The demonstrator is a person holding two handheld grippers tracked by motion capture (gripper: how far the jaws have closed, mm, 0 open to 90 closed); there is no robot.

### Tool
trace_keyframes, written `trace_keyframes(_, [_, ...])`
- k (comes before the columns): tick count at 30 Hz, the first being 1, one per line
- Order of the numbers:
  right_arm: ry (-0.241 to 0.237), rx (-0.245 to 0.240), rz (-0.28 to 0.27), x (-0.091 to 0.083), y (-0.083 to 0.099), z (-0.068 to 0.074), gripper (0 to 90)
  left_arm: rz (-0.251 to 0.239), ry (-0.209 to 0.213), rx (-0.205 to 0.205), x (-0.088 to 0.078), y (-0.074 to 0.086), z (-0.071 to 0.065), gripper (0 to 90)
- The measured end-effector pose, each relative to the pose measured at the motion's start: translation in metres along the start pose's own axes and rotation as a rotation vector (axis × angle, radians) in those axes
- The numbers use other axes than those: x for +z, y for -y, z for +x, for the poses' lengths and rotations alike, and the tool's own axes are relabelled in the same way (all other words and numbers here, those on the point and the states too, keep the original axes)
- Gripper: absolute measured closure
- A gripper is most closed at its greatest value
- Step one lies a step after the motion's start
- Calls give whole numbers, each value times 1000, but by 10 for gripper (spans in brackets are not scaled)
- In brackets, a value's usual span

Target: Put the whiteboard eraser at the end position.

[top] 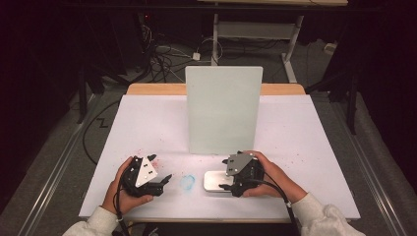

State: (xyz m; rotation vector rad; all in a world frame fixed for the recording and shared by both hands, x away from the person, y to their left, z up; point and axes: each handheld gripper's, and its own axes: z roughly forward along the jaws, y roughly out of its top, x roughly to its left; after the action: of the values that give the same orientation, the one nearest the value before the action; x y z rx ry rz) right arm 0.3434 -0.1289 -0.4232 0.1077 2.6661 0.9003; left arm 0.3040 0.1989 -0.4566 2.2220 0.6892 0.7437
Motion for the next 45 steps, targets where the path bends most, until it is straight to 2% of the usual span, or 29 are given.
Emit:
trace_keyframes(5, [87,35,-47,-13,5,-6,268,-3,-1,-2,0,0,0,187])
trace_keyframes(7, [138,42,-60,-18,9,-8,265,-4,-1,-2,-1,0,0,187])
trace_keyframes(11, [220,88,-83,-27,17,-14,256,-5,-1,-3,-1,0,0,187])
trace_keyframes(17, [309,152,-112,-42,31,-22,244,-5,0,-4,-1,0,1,186])
trace_keyframes(23, [383,202,-118,-53,46,-26,238,-6,1,-6,-1,0,0,187])
trace_keyframes(28, [459,224,-140,-61,58,-26,231,-9,3,-6,0,-1,1,187])
trace_keyframes(35, [507,267,-176,-70,77,-24,225,-15,0,-10,0,-2,2,187])
trace_keyframes(37, [548,282,-188,-72,82,-22,227,-18,-1,-8,0,-2,2,187])
trace_keyframes(45, [623,335,-233,-83,104,-17,218,-20,-8,-3,-2,-3,1,187])
